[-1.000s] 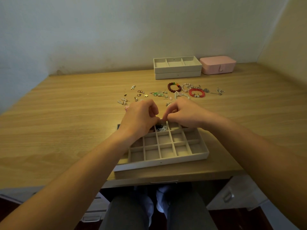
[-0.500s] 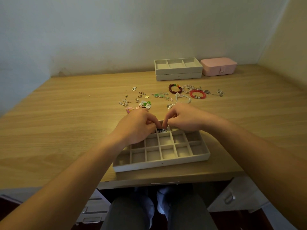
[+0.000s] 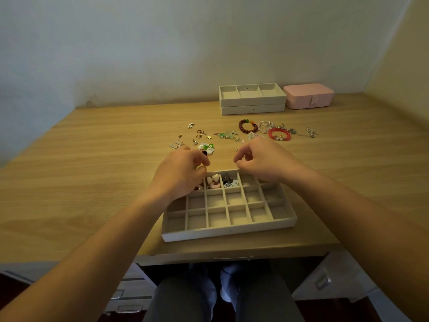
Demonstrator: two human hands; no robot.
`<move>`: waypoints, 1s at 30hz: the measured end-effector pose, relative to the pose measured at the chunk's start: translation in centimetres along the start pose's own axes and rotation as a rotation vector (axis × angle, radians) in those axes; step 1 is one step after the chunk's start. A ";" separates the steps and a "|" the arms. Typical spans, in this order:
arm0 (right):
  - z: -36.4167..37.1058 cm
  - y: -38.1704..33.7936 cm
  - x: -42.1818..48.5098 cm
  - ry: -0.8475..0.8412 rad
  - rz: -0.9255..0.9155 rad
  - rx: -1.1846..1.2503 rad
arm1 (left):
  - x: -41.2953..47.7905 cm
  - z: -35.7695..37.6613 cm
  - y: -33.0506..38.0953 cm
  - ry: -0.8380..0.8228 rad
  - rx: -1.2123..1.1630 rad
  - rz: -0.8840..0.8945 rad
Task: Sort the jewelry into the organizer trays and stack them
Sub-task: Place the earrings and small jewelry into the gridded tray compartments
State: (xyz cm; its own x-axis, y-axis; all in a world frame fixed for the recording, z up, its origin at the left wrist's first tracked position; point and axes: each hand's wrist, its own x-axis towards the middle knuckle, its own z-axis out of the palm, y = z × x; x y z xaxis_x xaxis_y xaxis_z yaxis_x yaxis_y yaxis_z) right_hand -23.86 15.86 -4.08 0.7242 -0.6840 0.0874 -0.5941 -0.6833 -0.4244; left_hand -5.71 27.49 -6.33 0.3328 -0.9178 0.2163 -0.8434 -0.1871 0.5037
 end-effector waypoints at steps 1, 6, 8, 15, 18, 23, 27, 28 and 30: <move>0.2 0.0 0.2 0.000 0.022 -0.031 | 0.0 0.0 -0.3 -0.017 0.000 -0.011; 1.0 -0.8 0.7 -0.067 0.028 -0.032 | 0.1 -0.6 -1.0 -0.044 0.025 -0.048; 1.2 -1.4 1.0 -0.096 0.008 -0.013 | 0.2 -1.1 -1.4 -0.061 0.039 -0.074; 1.3 -2.3 4.5 -0.134 -0.014 0.115 | 2.0 -2.5 -3.2 0.017 -0.053 -0.142; 1.9 -2.5 6.9 -0.084 -0.020 0.129 | 3.9 -2.2 -3.3 0.108 -0.243 -0.210; 2.6 -2.6 9.4 -0.123 -0.042 0.125 | 6.7 -1.3 -2.9 0.170 -0.427 -0.272; 3.5 -2.5 10.4 -0.121 -0.083 0.057 | 7.8 -0.6 -3.1 0.185 -0.485 -0.284; 3.7 -2.5 10.5 -0.117 -0.094 0.056 | 7.8 -0.4 -3.2 0.179 -0.482 -0.281; 3.9 -2.5 10.5 -0.110 -0.106 0.049 | 7.7 -0.2 -3.3 0.152 -0.466 -0.268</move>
State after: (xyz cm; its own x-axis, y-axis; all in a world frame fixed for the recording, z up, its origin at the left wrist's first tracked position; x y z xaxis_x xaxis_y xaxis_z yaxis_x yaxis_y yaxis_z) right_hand -13.39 11.37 -5.66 0.8176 -0.5746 0.0363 -0.4961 -0.7351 -0.4620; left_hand -0.26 21.07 -6.14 0.5962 -0.7922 0.1302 -0.4566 -0.2011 0.8667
